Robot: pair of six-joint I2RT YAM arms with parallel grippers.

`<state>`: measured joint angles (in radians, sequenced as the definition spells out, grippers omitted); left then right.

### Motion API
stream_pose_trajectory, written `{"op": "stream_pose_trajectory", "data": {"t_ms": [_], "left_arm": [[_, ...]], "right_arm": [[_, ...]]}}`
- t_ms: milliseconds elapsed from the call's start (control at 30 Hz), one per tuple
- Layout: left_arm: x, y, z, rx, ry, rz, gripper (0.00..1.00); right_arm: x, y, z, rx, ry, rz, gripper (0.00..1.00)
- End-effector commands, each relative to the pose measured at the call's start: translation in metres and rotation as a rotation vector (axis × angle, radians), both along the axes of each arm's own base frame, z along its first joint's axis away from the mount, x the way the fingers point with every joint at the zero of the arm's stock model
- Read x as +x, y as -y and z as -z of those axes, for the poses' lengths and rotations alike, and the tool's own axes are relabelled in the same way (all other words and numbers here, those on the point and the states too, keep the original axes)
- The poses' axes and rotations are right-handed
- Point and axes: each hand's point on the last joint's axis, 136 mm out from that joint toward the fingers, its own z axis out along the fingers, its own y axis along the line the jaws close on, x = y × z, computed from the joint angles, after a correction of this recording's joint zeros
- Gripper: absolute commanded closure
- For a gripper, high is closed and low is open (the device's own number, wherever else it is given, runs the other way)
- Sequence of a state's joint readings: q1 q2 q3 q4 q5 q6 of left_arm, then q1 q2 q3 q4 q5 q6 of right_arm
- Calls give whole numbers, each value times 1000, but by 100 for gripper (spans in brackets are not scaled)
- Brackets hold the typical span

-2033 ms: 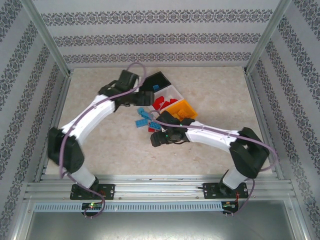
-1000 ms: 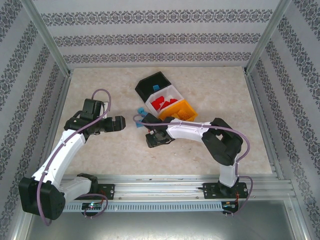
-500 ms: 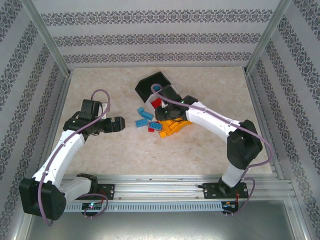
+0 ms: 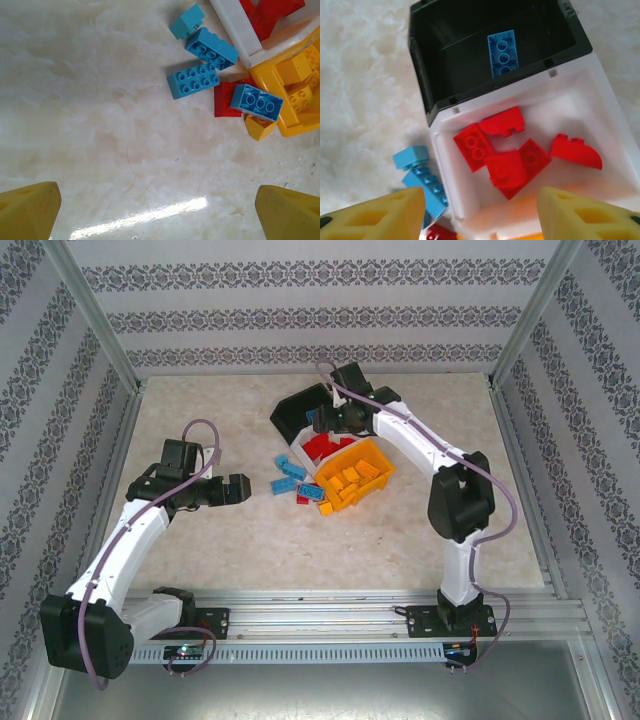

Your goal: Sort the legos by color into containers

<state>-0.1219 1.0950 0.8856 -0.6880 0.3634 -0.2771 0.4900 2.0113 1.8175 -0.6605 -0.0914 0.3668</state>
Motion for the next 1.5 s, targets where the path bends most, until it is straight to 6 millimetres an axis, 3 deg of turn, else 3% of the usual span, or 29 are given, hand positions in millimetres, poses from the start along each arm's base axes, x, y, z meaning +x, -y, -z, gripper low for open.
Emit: {"op": "stream_pose_trajectory", "data": {"t_ms": [0,100,367,500,733,900,1133,1467], "left_arm": [[3,-2,0,1,16,8,0],[4,-4,-2,6,23,5,0],[4,-5,-1,0,18,-4,0],[4,-4,-1,-5,19,-1,0],[2,-4,0,-6,18,-4,0],[2,-5,-1,-4,22,-6,0],[3,-4,-1,-9,22,-3,0],[3,-4,1,-7,18,-3,0]], "right_arm": [[-9,3,-17,-37,22,-26,37],[-34,-1,-12,-58,29,-46,35],[-137,-12,53,-80,-136,-108,36],[-172,-24,75,-139,-169,-164,36],[-179,-32,96,-179,-200,-184,37],[-178,-27,109,-247,-231,-187,37],[-177,-17,119,-324,-235,-175,37],[-177,-23,137,-328,-266,-189,38]]}}
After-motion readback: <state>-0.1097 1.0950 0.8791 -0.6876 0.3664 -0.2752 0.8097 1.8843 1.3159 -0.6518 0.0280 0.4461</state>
